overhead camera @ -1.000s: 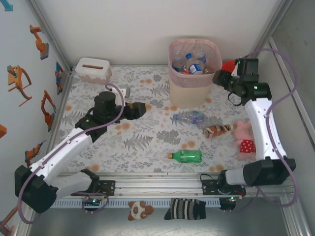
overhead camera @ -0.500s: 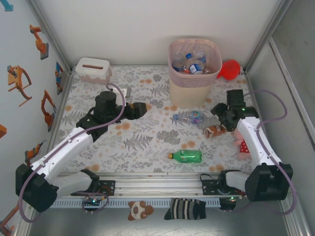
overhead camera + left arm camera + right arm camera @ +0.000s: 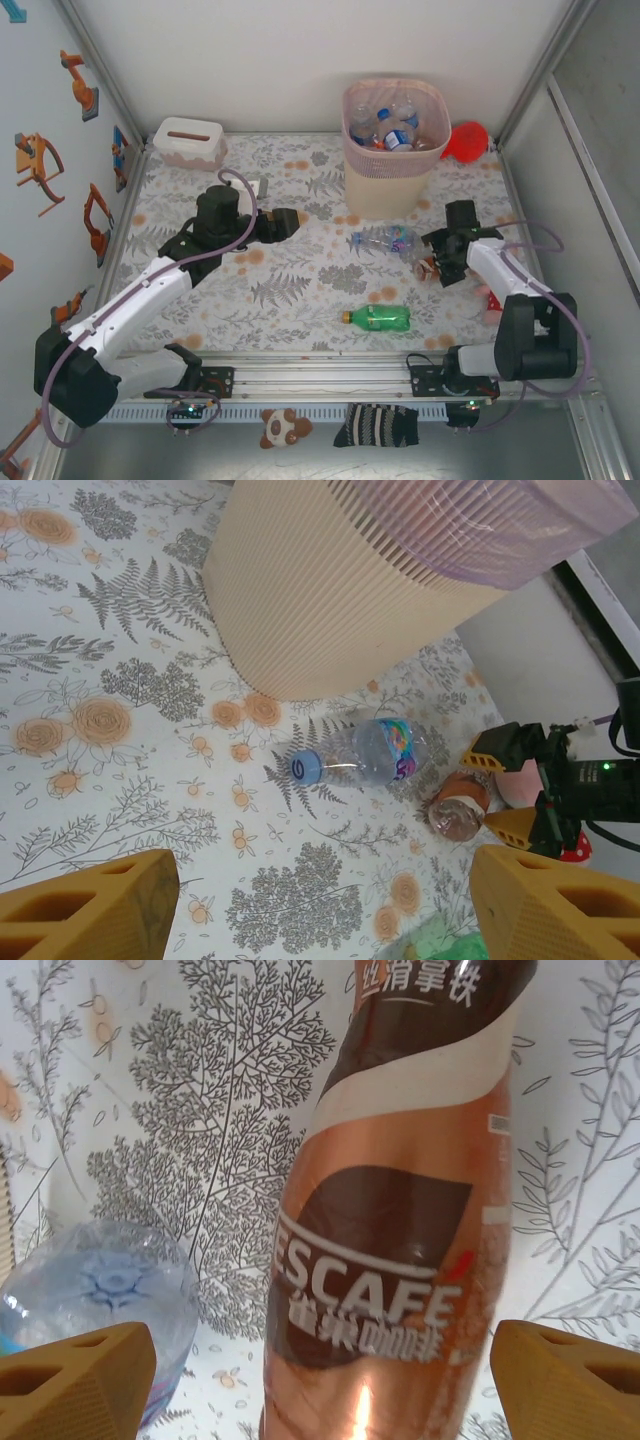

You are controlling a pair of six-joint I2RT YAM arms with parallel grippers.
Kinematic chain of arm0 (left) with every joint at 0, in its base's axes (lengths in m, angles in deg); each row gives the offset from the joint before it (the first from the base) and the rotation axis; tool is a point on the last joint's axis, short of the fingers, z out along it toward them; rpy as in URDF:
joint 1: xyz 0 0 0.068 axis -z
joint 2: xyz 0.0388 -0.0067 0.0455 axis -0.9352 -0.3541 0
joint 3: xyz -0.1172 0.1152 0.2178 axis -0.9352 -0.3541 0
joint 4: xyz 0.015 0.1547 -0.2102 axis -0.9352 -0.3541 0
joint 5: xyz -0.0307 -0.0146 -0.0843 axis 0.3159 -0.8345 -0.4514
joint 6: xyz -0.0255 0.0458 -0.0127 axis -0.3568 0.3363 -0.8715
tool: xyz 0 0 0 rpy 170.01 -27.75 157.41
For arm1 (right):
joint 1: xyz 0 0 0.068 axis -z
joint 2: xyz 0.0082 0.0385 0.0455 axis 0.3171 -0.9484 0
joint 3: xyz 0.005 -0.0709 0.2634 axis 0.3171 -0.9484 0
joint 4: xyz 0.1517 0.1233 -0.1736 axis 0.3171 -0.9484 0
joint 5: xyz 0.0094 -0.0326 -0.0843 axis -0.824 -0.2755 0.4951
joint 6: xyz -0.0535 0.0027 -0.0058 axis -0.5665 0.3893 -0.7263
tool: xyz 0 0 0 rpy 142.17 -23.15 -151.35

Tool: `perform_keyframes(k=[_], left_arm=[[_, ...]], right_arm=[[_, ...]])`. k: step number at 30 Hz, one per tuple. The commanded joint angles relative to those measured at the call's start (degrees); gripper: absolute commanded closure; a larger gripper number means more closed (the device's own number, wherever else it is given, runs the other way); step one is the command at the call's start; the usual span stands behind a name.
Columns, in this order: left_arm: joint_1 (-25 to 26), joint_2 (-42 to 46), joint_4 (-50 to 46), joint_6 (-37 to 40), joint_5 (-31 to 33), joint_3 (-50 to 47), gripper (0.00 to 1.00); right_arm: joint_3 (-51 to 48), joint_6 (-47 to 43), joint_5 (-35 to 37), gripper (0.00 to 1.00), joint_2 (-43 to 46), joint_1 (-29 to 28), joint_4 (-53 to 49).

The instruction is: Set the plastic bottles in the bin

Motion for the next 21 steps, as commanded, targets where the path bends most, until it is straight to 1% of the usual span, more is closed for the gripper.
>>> perform_keyframes(k=[1, 4, 7, 14, 21], left_arm=[[-0.4, 1.2, 0.6, 0.2, 0.5, -0.5, 0.24], [-0.5, 1.2, 0.7, 0.2, 0.9, -0.4, 0.24], [-0.4, 1.4, 0.6, 0.3, 1.3, -0.1, 0.24], [-0.4, 2.3, -0.4, 0.3, 2.2, -0.6, 0.24], [-0.5, 2.0, -0.9, 0.3, 1.9, 0.0, 0.24]], right_arm=[[-1.1, 5.0, -0.7, 0.14, -3.3, 0.3, 4.7], [-0.9, 5.7, -1.7, 0.15, -6.5, 0.5, 5.9], [-1.2, 5.6, -1.9, 0.18, -8.4, 0.7, 6.9], [-2.4, 5.6, -1.1, 0.30, -7.6, 0.7, 7.9], [-2.6, 5.0, -1.0, 0.38, -5.5, 0.7, 7.5]])
